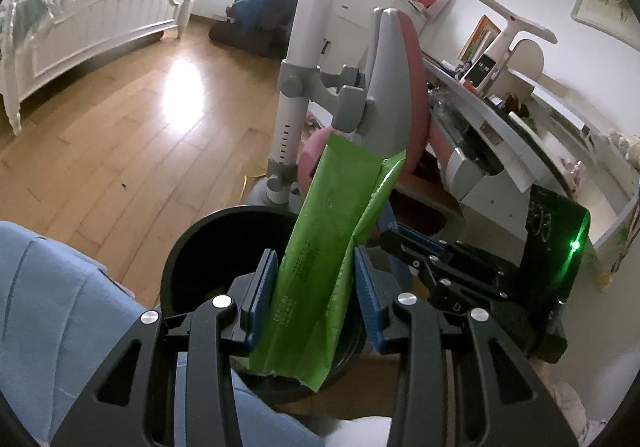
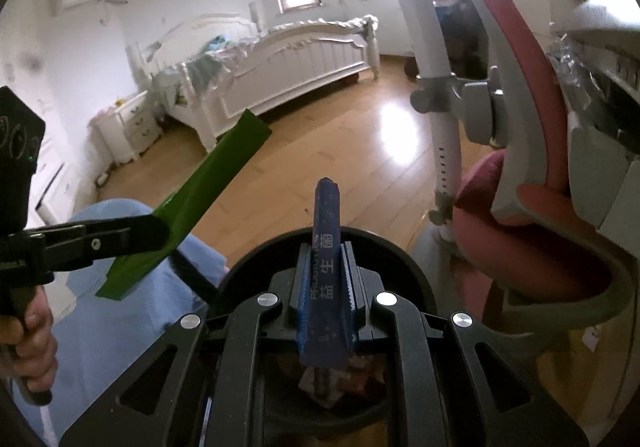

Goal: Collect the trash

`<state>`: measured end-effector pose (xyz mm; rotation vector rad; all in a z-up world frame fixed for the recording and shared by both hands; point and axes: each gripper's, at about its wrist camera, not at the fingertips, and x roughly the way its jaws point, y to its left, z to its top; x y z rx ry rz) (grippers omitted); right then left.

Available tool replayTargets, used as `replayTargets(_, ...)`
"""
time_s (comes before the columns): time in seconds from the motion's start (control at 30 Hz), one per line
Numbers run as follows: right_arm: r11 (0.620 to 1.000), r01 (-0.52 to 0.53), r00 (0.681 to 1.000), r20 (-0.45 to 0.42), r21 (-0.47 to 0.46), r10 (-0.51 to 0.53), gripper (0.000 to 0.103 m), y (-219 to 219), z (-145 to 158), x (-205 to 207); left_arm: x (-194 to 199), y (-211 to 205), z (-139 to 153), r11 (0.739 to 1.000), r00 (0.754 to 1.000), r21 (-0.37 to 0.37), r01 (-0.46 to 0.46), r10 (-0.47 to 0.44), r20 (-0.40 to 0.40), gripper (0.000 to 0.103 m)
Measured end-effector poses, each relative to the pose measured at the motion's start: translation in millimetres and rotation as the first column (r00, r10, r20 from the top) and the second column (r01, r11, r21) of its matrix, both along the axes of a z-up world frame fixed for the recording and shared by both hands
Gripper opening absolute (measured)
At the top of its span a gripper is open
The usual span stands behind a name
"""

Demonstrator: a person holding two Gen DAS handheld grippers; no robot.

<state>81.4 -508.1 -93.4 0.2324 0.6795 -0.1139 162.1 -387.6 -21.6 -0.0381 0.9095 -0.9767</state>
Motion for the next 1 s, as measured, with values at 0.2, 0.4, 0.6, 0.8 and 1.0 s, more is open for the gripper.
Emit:
replayTargets(0.2,0.999,0.010,0.999,-0.030,-0.045,-0.011,0.028,-0.2,-8.0,6.6,4.6,-3.8,-5.9,1.000,1.000,0.018,-0.006,0.006,-0.003,0.052)
replayTargets(0.4,0.993,0.006,1.000,-0.015,-0.116,-0.007,0.075,11.3,-3.7,0.5,0.7,10.8,3.3,0.998,0.994,0.010,-0.070,0.068,0.086,0.093)
replayTargets(0.6,0.998,-0.062,0.998,0.016,-0.001,0.062,0.085,50.8,13.2,-15.9,-20.4,82.3,26.9,0.989,0.982,-0.014,-0.147,0.147,0.118,0.097)
replayTargets(0.8,0.941,-0.317,0.947,0.089,0.120,0.308,0.091,158.7,51.9,-32.5,-62.5,202.3,54.5,0.924,0.902,-0.001,-0.382,0.373,0.217,0.098)
replayTargets(1.0,0.797,-0.564,0.826,0.166,0.219,0.539,0.093,288.1,94.9,-43.9,-112.2,312.9,68.9,0.796,0.751,0.032,-0.605,0.557,0.356,0.098)
